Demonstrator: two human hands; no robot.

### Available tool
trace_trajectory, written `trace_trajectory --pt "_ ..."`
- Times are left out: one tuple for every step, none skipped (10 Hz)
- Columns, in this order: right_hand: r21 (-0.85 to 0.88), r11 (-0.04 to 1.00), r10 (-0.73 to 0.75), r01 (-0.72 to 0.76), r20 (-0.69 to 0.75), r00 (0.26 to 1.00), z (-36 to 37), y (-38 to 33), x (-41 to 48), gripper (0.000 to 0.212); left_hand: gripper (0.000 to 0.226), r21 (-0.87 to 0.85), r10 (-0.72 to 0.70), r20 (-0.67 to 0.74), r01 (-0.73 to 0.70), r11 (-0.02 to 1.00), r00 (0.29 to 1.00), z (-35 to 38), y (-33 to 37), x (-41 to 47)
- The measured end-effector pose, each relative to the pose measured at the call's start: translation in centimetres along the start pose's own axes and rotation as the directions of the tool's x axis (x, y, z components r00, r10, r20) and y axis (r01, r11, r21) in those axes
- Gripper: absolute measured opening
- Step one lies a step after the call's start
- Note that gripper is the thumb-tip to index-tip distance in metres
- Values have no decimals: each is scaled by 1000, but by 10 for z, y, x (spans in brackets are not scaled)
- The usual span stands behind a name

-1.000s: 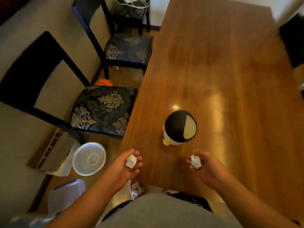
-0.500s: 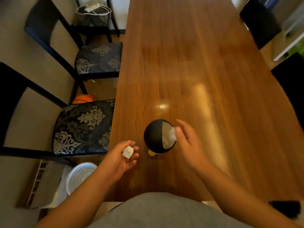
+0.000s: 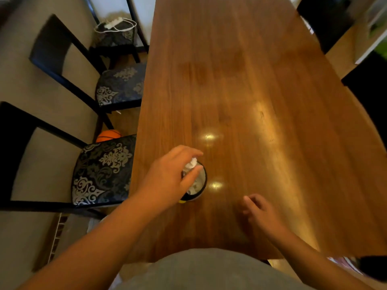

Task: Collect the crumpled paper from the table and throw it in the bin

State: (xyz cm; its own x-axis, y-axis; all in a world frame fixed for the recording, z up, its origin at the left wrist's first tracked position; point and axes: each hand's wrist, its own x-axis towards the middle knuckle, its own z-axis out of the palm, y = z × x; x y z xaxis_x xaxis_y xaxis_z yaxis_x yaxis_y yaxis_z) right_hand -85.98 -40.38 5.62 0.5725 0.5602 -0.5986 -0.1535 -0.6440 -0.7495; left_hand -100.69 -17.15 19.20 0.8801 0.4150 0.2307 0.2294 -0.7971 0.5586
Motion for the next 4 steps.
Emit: trace_trajectory --pt "12 1000 27 -28 38 999 -3 9 -2 13 30 269 173 179 -217 938 969 16 3 20" --pt "16 1000 12 -13 43 999 -8 12 -4 11 45 490 -16 428 -218 844 903 29 -12 19" --pt "6 1000 0 -1 32 999 -13 12 -5 9 57 468 -51 418 -167 868 907 26 -19 8" --pt "15 1000 12 -13 16 1000 -20 12 -1 9 41 372 26 229 -112 922 973 22 -14 -9"
